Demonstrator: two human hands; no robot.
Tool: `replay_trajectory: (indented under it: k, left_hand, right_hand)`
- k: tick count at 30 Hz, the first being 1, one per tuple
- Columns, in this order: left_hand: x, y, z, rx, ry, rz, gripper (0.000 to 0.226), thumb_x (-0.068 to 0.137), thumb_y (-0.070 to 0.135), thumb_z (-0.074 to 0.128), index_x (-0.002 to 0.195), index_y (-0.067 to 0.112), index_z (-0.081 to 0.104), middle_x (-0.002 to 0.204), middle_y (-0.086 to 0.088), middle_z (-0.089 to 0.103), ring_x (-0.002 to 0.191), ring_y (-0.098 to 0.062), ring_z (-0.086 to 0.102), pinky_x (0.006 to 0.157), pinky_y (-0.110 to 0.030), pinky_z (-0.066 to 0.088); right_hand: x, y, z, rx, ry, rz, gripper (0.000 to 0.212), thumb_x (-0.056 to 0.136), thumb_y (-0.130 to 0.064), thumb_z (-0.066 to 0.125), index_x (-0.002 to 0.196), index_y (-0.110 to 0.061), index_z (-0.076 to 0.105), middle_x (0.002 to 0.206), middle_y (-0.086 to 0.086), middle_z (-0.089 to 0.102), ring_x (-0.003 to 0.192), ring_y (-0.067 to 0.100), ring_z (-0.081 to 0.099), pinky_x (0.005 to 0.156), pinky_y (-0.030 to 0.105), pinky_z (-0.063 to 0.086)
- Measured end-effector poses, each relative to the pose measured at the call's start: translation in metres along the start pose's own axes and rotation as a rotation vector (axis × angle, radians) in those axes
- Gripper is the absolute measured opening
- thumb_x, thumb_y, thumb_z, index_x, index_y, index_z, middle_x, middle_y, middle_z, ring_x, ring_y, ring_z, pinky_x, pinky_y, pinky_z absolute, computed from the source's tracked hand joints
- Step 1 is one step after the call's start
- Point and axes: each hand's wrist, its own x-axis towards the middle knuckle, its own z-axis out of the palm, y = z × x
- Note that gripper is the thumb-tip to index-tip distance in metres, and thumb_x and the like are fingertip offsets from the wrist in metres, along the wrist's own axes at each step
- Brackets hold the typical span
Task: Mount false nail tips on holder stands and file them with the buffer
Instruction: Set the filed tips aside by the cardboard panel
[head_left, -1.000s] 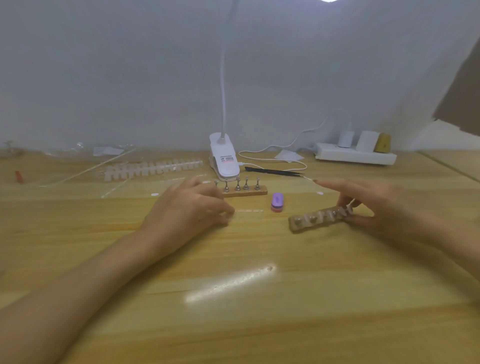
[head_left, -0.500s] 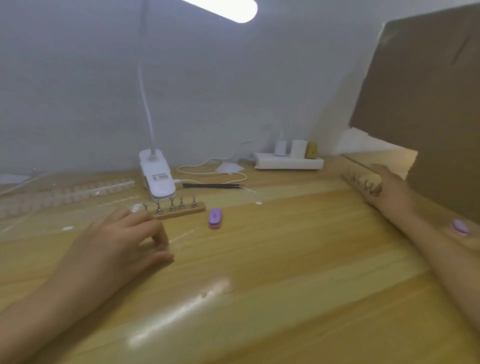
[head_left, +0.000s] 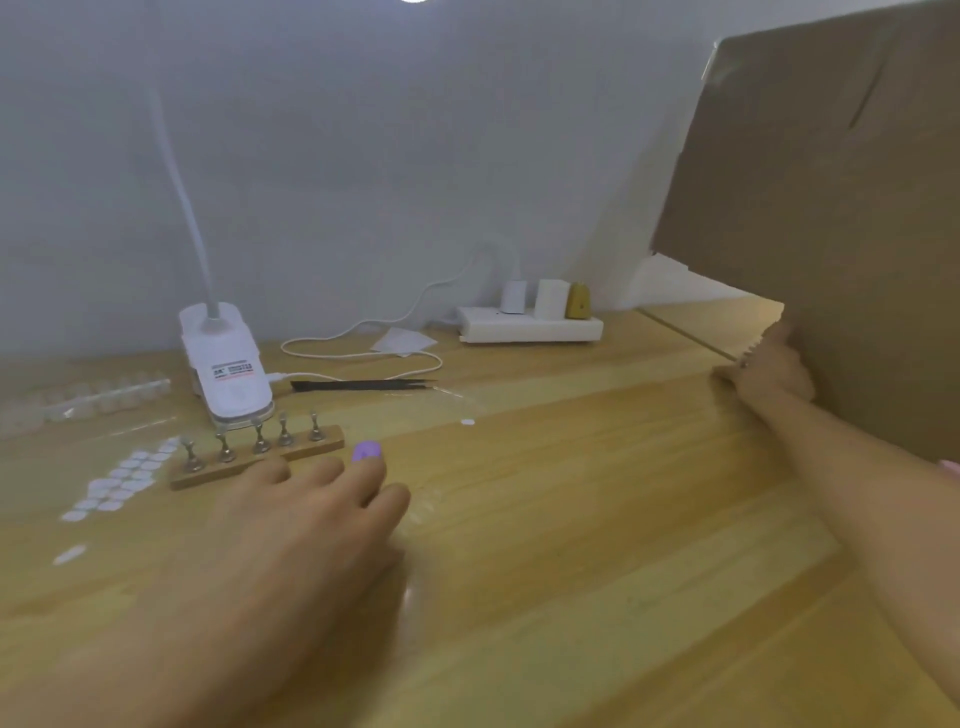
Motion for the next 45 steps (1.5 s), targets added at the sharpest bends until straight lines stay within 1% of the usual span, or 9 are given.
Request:
replay_trajectory:
  k: [7, 13, 17, 25, 28, 33, 37, 40, 45]
  left_hand:
    - [0.041, 0.027, 0.019, 0.065, -0.003, 0.075, 0.033, 0.061, 0.029, 0.091, 0.071, 0.013, 0.063, 0.068, -0.005, 0.057, 0.052, -0.026, 0.054, 0.038, -0.034, 0.039]
    - [0.040, 0.031, 0.027, 0.065, 0.006, 0.041, 0.034, 0.059, 0.025, 0.090, 0.071, 0.011, 0.061, 0.068, -0.006, 0.054, 0.054, -0.026, 0.052, 0.040, -0.034, 0.038]
    - [0.039, 0.030, 0.022, 0.056, 0.019, 0.011, 0.036, 0.061, 0.034, 0.089, 0.071, 0.012, 0.061, 0.067, -0.005, 0.054, 0.055, -0.025, 0.053, 0.041, -0.035, 0.039]
    - [0.037, 0.033, 0.016, 0.110, -0.014, 0.008, 0.034, 0.062, 0.036, 0.090, 0.071, 0.017, 0.063, 0.069, -0.001, 0.057, 0.057, -0.023, 0.056, 0.045, -0.034, 0.044]
    - [0.038, 0.034, 0.017, 0.102, -0.030, -0.018, 0.035, 0.059, 0.039, 0.089, 0.070, 0.017, 0.063, 0.067, -0.001, 0.058, 0.056, -0.022, 0.055, 0.044, -0.032, 0.042]
    - [0.040, 0.028, 0.020, 0.094, -0.126, -0.038, 0.040, 0.065, 0.059, 0.079, 0.069, 0.023, 0.063, 0.068, 0.007, 0.058, 0.058, -0.015, 0.057, 0.046, -0.026, 0.042]
    - [0.033, 0.021, 0.008, 0.095, -0.174, -0.048, 0.037, 0.085, 0.061, 0.061, 0.093, 0.025, 0.061, 0.089, 0.007, 0.060, 0.075, -0.015, 0.060, 0.063, -0.029, 0.046]
    - [0.025, 0.014, 0.004, 0.023, -0.256, -0.068, 0.024, 0.103, 0.038, 0.038, 0.121, 0.022, 0.036, 0.117, -0.001, 0.043, 0.103, -0.025, 0.048, 0.078, -0.038, 0.031]
    - [0.003, 0.004, -0.010, 0.014, -0.218, -0.106, 0.017, 0.095, 0.026, 0.058, 0.108, 0.025, 0.046, 0.110, 0.002, 0.049, 0.093, -0.024, 0.052, 0.072, -0.036, 0.041]
  right_hand:
    - [0.011, 0.011, -0.001, 0.120, 0.009, -0.112, 0.061, 0.081, -0.028, 0.083, 0.120, -0.011, 0.039, 0.115, 0.017, 0.064, 0.107, 0.037, 0.063, 0.086, 0.045, 0.046]
    - [0.010, 0.025, 0.003, 0.259, -0.081, -0.386, 0.017, 0.096, -0.032, 0.064, 0.098, -0.020, 0.052, 0.089, 0.008, 0.073, 0.083, 0.031, 0.069, 0.081, 0.050, 0.053]
    - [0.018, 0.030, 0.002, 0.042, -0.048, -0.320, 0.045, 0.100, -0.036, 0.055, 0.141, -0.022, 0.043, 0.126, 0.008, 0.067, 0.125, 0.036, 0.052, 0.099, 0.048, 0.044]
    - [0.012, 0.016, 0.009, -0.076, -0.169, -0.528, 0.051, 0.096, -0.010, 0.054, 0.144, -0.017, 0.040, 0.121, 0.011, 0.066, 0.105, 0.034, 0.054, 0.088, 0.046, 0.048]
    - [-0.005, -0.003, 0.011, -0.028, -0.204, -0.635, 0.045, 0.094, -0.003, 0.057, 0.137, -0.014, 0.050, 0.116, 0.009, 0.068, 0.093, 0.027, 0.061, 0.084, 0.040, 0.049]
    - [-0.080, -0.062, 0.011, 0.214, -0.402, -0.940, 0.030, 0.092, -0.001, 0.065, 0.090, -0.030, 0.072, 0.088, -0.011, 0.072, 0.082, 0.008, 0.062, 0.070, 0.020, 0.047]
    - [-0.152, -0.100, 0.003, 0.282, -0.665, -1.124, 0.025, 0.091, -0.014, 0.070, 0.095, -0.038, 0.073, 0.091, -0.023, 0.068, 0.081, 0.002, 0.061, 0.064, 0.010, 0.045]
    - [-0.192, -0.116, -0.002, 0.285, -0.812, -1.336, 0.015, 0.092, -0.019, 0.071, 0.102, -0.031, 0.073, 0.091, -0.015, 0.063, 0.078, 0.008, 0.060, 0.065, 0.010, 0.043]
    - [-0.184, -0.119, 0.012, 0.307, -0.680, -1.224, 0.014, 0.097, -0.020, 0.064, 0.097, -0.034, 0.069, 0.090, -0.012, 0.068, 0.083, 0.009, 0.062, 0.067, 0.024, 0.048]
